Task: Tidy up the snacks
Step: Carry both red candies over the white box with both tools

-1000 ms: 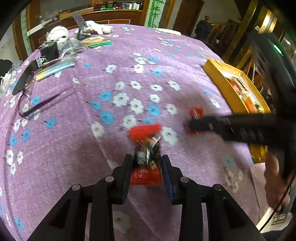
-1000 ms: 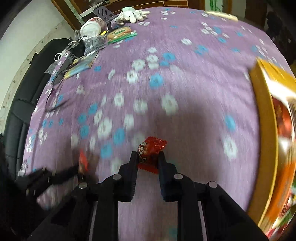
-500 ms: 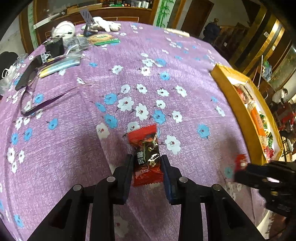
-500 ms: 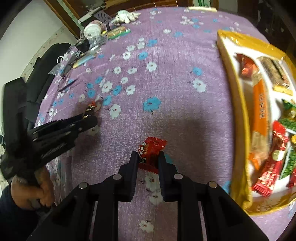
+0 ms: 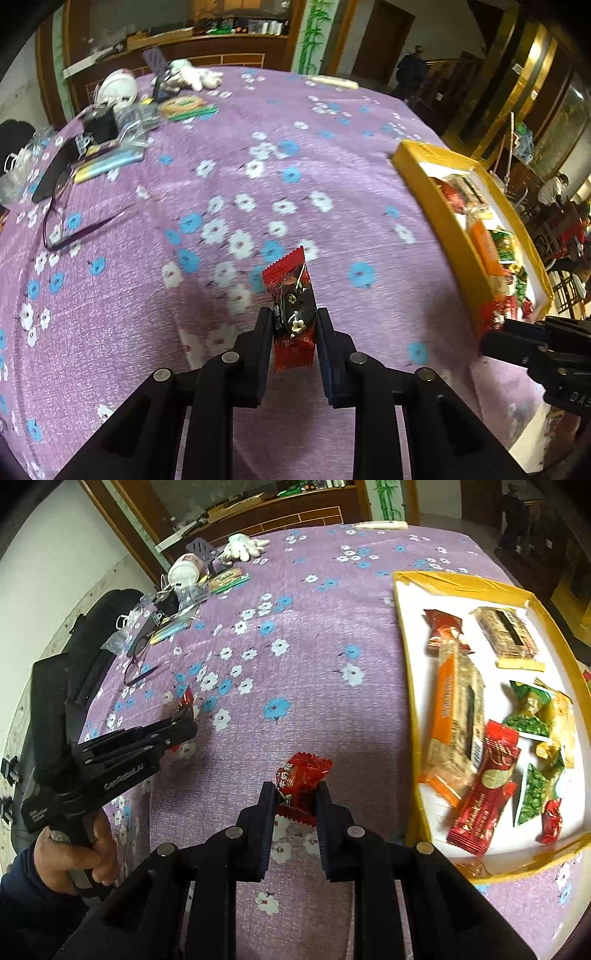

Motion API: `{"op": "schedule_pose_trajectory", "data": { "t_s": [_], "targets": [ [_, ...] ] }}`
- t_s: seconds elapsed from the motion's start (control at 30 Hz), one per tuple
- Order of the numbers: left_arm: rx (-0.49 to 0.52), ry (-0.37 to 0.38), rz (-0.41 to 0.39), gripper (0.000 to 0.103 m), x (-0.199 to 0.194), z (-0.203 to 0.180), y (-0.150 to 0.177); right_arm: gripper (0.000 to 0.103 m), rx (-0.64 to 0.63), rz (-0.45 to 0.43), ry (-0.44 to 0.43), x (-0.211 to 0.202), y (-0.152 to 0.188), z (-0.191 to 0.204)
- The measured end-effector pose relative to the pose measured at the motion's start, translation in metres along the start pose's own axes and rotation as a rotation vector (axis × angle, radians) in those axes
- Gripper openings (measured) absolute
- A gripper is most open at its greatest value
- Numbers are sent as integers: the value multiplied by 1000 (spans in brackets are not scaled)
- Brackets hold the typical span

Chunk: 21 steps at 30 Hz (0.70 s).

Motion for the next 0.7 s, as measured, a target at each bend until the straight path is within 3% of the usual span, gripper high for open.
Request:
{"op": "schedule_pose_trajectory", "data": {
  "t_s": [0.7],
  "targets": [
    [202,83,-75,23,-39,-111,-18,20,103,-127,12,-61,14,-59]
  ]
}}
Point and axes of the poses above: each gripper's, at about its wrist camera, not at the fingertips, and x roughly the way its jaws point, z to its left, y to its underside, the point moved 1 cm from there along x, roughly the way its jaws point, and after that the axes turned 10 degrees about -y, right-handed, at the moved point
